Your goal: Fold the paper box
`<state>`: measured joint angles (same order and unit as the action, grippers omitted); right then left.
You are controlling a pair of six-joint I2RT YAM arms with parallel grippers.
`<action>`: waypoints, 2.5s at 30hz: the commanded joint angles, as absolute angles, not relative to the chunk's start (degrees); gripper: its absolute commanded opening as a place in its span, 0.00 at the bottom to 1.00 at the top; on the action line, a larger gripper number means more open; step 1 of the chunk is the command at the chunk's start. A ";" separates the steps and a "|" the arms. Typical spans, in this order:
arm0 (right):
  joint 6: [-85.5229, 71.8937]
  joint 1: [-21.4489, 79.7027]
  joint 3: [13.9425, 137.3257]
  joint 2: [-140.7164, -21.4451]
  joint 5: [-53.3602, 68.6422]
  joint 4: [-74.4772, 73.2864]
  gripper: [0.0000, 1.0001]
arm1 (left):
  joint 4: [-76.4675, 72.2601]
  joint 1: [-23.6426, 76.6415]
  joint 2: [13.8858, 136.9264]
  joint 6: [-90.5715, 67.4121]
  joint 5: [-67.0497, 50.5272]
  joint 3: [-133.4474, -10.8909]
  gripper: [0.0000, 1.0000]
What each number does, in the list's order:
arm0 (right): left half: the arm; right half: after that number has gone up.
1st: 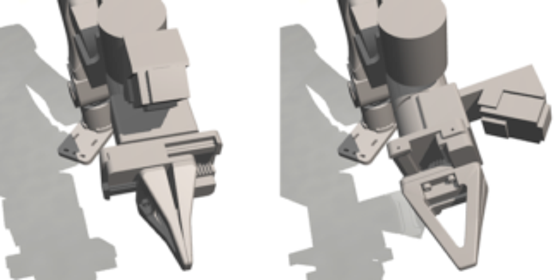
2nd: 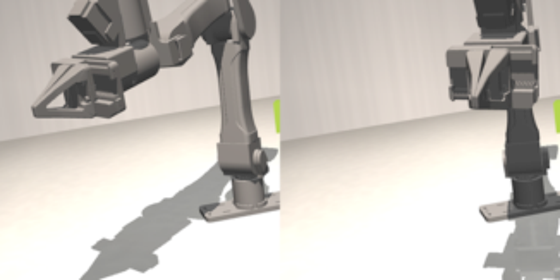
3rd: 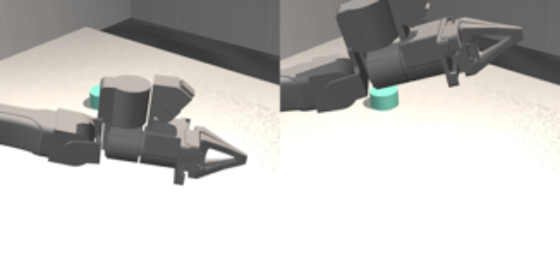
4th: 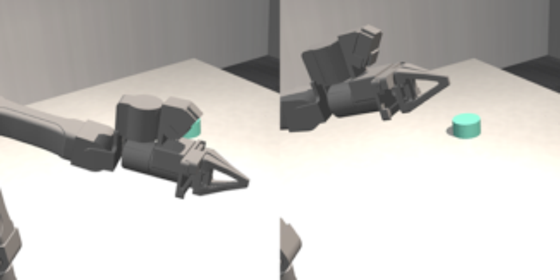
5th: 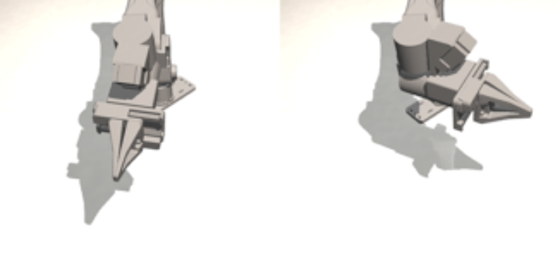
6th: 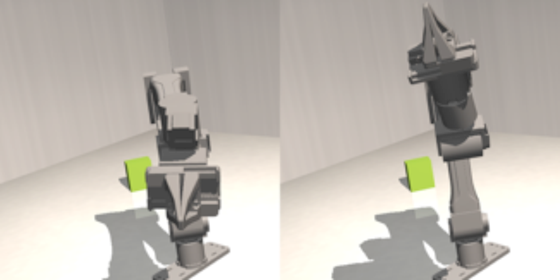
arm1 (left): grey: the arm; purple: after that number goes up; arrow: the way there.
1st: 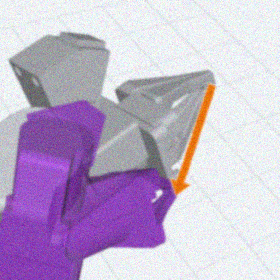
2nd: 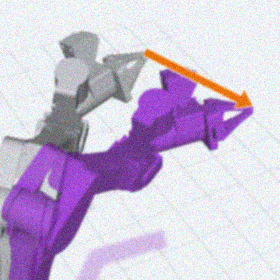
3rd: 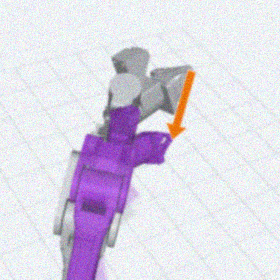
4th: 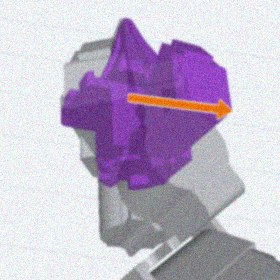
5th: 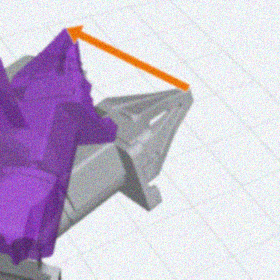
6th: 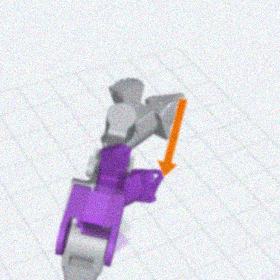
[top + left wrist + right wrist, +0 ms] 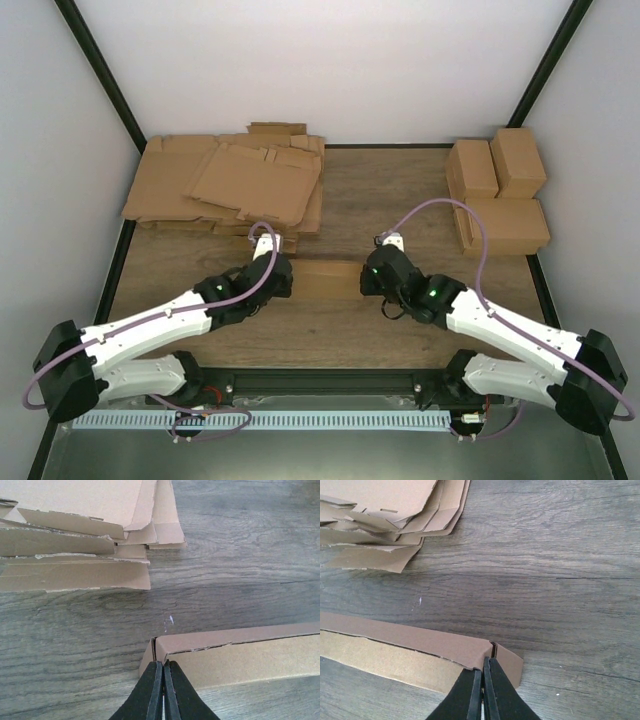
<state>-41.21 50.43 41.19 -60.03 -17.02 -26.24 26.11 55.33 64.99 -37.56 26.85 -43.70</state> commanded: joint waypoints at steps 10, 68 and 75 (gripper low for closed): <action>-45.73 51.24 30.85 -59.01 -17.16 -25.75 0.03 | 18.18 55.86 63.35 -39.12 21.01 -35.38 0.04; -39.35 30.76 47.92 -59.92 13.55 -29.06 0.32 | 27.02 56.00 68.00 -36.88 24.77 -43.94 0.04; -39.62 30.76 45.71 -60.66 13.35 -28.23 0.30 | 27.09 56.24 68.42 -36.83 24.84 -44.26 0.04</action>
